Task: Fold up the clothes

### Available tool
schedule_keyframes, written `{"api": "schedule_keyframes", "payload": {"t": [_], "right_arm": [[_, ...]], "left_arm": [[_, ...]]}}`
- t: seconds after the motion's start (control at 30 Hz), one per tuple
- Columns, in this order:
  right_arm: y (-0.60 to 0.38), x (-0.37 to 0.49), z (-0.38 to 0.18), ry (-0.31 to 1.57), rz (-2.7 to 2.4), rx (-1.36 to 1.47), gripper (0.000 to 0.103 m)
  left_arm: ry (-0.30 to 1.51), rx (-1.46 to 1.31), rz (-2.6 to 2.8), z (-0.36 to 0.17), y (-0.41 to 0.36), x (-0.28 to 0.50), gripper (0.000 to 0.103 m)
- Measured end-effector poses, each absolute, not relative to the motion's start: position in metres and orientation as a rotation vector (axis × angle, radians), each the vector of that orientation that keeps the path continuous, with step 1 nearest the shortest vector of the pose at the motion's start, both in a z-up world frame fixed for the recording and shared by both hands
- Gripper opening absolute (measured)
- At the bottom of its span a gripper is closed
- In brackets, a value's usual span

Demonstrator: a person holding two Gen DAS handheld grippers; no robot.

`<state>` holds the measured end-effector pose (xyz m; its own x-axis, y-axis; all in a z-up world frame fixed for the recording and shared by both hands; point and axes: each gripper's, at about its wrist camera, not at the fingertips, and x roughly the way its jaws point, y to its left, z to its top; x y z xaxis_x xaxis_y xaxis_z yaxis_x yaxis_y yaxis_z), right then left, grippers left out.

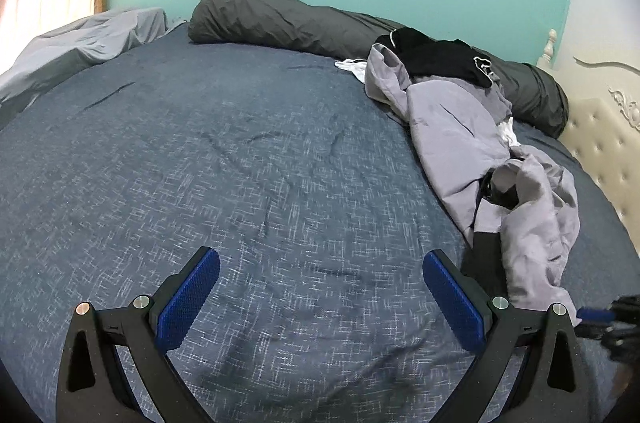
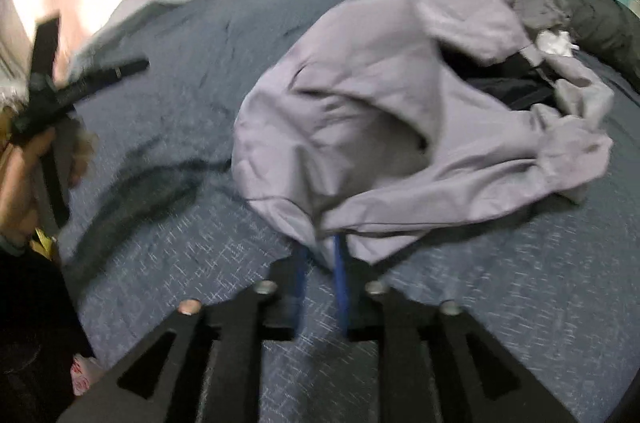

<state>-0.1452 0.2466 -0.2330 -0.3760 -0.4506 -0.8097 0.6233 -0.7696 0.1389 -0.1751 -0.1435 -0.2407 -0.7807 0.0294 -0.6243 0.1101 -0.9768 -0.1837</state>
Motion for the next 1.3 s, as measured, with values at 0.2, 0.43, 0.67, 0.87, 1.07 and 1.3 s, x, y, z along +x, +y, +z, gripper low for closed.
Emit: {"api": "schedule_keyframes", "payload": {"t": [0.2, 0.43, 0.67, 0.87, 1.07, 1.3], "right_arm": [[0.271, -0.180, -0.230, 0.060, -2.307, 1.230, 0.064], [0.292, -0.246, -0.262, -0.418, -2.370, 1.379, 0.065], [0.269, -0.297, -0.296, -0.664, -2.357, 1.477, 0.070], [0.233, -0.310, -0.309, -0.518, -2.308, 1.536, 0.069], [0.217, -0.303, -0.315, -0.314, -2.271, 1.546, 0.012], [0.232, -0.287, -0.294, -0.261, -2.307, 1.438, 0.003]], "left_arm": [[0.318, 1.042, -2.914, -0.242, -0.140, -0.176, 0.103], [0.294, 1.062, -2.911, -0.245, -0.139, -0.178, 0.103], [0.273, 1.079, -2.914, -0.248, -0.138, -0.184, 0.103], [0.269, 1.074, -2.918, -0.246, -0.139, -0.186, 0.103], [0.265, 1.076, -2.918, -0.246, -0.139, -0.185, 0.103], [0.282, 1.067, -2.915, -0.244, -0.142, -0.184, 0.103]]}}
